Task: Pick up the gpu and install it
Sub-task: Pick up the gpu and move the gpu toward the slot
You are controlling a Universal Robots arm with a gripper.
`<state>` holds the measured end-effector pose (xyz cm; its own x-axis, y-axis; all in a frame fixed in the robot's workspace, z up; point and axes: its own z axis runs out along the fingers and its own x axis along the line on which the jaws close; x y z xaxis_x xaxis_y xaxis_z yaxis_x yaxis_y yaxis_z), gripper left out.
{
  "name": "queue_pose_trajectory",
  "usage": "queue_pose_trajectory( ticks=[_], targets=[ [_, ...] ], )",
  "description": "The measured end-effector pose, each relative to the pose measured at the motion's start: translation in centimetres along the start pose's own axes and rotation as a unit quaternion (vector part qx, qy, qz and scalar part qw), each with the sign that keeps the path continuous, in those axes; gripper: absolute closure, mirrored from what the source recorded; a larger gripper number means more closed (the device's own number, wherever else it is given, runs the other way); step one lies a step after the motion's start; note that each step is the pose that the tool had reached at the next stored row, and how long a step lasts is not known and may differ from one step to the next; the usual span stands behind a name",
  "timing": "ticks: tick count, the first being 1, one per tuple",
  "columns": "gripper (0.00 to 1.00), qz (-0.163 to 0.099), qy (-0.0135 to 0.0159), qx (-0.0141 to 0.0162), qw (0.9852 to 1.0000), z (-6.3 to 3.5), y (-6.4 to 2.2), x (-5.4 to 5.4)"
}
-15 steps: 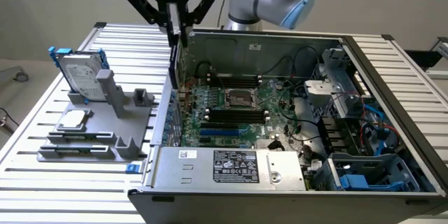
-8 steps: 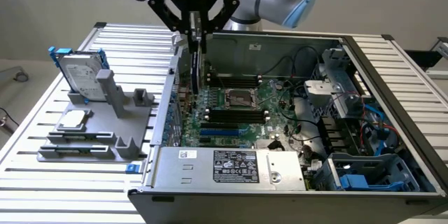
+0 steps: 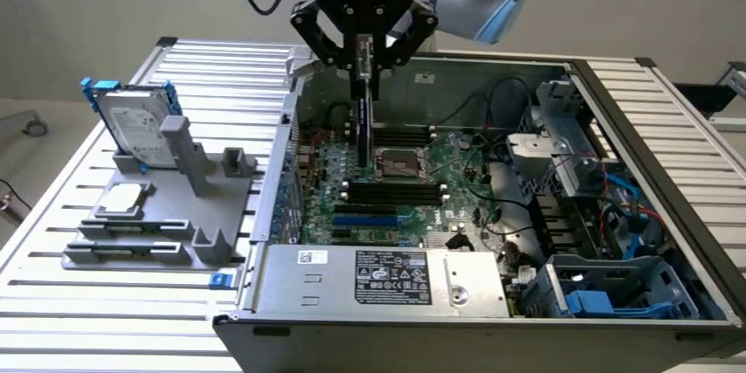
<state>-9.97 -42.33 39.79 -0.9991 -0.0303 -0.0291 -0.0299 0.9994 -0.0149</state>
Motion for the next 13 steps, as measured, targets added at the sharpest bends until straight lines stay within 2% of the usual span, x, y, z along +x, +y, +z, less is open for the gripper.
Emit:
queue_pose_trajectory(
  ticks=[11, 13],
  targets=[
    [0.74, 0.0, 0.0, 0.0, 1.0, 2.04, -0.08, -4.9],
    [0.74, 0.0, 0.0002, -0.0001, 1.0, 2.12, -0.1, -5.2]
  ],
)
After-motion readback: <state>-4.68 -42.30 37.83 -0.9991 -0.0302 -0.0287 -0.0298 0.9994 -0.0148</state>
